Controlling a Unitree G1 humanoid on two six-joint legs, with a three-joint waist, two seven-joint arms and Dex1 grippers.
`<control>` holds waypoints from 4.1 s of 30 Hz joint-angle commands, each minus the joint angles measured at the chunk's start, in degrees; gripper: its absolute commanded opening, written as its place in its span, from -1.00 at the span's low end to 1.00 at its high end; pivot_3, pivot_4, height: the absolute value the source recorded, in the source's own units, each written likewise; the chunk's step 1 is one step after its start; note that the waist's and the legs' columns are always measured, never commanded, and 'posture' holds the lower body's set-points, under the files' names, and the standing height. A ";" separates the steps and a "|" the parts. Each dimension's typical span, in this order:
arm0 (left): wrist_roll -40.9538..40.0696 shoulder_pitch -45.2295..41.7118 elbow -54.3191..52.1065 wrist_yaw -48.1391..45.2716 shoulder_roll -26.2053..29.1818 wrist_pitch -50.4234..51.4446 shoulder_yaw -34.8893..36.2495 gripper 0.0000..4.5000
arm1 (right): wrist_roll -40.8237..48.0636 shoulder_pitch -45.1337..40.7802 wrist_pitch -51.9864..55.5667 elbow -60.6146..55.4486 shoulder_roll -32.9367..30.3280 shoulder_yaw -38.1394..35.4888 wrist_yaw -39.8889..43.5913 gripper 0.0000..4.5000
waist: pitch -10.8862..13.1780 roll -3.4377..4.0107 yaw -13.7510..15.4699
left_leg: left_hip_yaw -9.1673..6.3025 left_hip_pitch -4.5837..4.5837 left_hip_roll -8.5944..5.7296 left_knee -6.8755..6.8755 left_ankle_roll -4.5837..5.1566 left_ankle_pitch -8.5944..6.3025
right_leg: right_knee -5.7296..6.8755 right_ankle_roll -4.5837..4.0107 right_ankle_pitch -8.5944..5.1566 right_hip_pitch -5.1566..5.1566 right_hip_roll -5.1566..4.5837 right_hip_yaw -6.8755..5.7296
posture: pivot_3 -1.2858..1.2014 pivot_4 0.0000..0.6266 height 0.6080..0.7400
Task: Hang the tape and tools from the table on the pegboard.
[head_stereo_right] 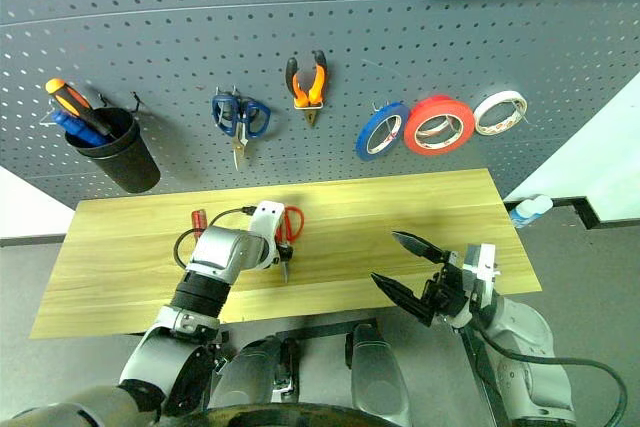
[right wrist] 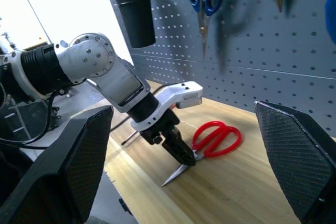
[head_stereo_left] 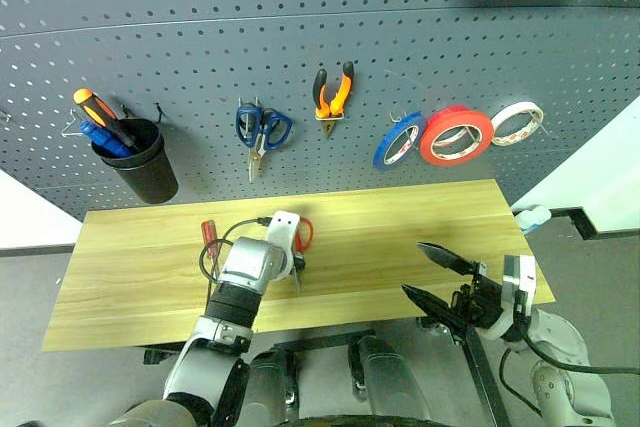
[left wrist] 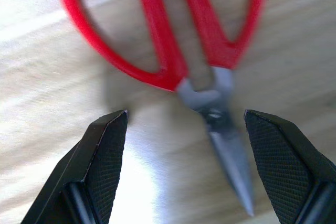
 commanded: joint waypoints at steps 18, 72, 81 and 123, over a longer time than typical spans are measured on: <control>0.69 -0.50 2.36 1.16 -2.43 10.00 1.44 -0.88 | 2.28 -1.31 7.64 -12.25 -1.50 0.91 -7.93 1.00 | 0.10 -0.02 0.72 | 0.00 0.00 -0.01 -0.15 0.00 0.00 | -0.10 0.19 0.05 -0.02 0.02 -0.04 | -0.12 -0.34 0.93; 6.63 19.68 -24.00 -20.79 27.70 -41.56 -13.55 -0.88 | 15.25 -11.82 28.60 -27.41 -8.24 1.13 -23.69 1.00 | 0.07 0.01 0.71 | 0.04 -0.90 -0.17 -0.50 0.01 0.02 | -0.14 -0.10 0.03 -0.99 -0.36 -0.06 | -0.10 -0.49 0.93; 7.18 26.43 -27.93 -20.58 27.94 -49.32 -9.15 -0.88 | 3.82 -4.98 16.99 -16.97 -11.35 0.09 -13.34 1.00 | -0.03 0.01 0.70 | 0.07 -0.83 -0.18 -0.36 0.02 0.03 | -0.01 0.08 0.14 -0.92 -0.34 -0.08 | -0.10 -0.54 0.93; 9.18 38.62 -35.55 -19.25 26.97 -74.09 3.26 -0.88 | 3.91 -10.77 -12.57 35.54 -4.84 -9.33 23.79 1.00 | -2.58 0.85 -0.03 | 0.25 0.31 0.01 0.38 0.11 -0.02 | 0.24 -0.06 0.25 0.41 -0.07 0.07 | -0.10 -0.68 0.93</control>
